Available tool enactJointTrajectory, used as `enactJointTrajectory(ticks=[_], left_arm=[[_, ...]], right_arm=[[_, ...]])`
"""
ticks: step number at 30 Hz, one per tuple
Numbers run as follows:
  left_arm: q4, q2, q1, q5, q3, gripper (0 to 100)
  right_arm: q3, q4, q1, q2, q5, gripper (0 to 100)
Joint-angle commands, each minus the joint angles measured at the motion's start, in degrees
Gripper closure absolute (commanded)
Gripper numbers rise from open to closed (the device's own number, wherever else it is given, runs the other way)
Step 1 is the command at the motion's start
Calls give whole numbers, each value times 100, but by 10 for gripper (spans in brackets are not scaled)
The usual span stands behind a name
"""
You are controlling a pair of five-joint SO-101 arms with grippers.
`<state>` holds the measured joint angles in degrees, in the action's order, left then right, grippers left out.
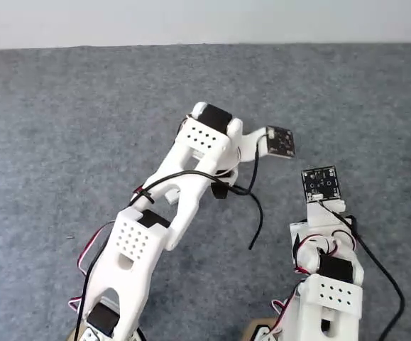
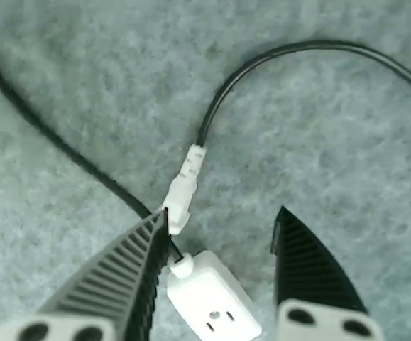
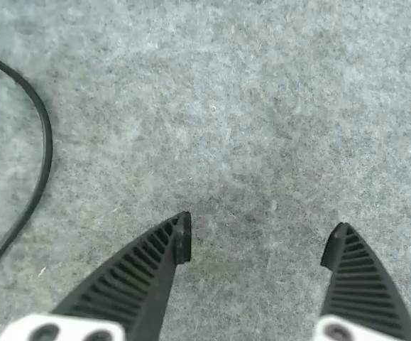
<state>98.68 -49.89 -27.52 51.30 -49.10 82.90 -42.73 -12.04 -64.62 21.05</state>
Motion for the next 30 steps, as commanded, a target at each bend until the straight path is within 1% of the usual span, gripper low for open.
enactJointTrajectory(ticks=[1,6,12,19,27,30], left_arm=[[0,35,-26,413,-154,776],[-9,-448,-9,967,-207,776],[-18,-686,-53,993,-233,776],[185,-712,-53,993,-954,776],[158,-747,-273,1011,-1402,773],[26,-756,-316,1213,-1367,773]], right_arm=[[-105,101,31,-84,-35,684],[-105,101,31,-84,-35,684],[-105,110,48,-84,-35,684],[-105,110,48,-84,-35,684],[-105,110,31,-84,-35,684],[-105,110,31,-84,-35,684]])
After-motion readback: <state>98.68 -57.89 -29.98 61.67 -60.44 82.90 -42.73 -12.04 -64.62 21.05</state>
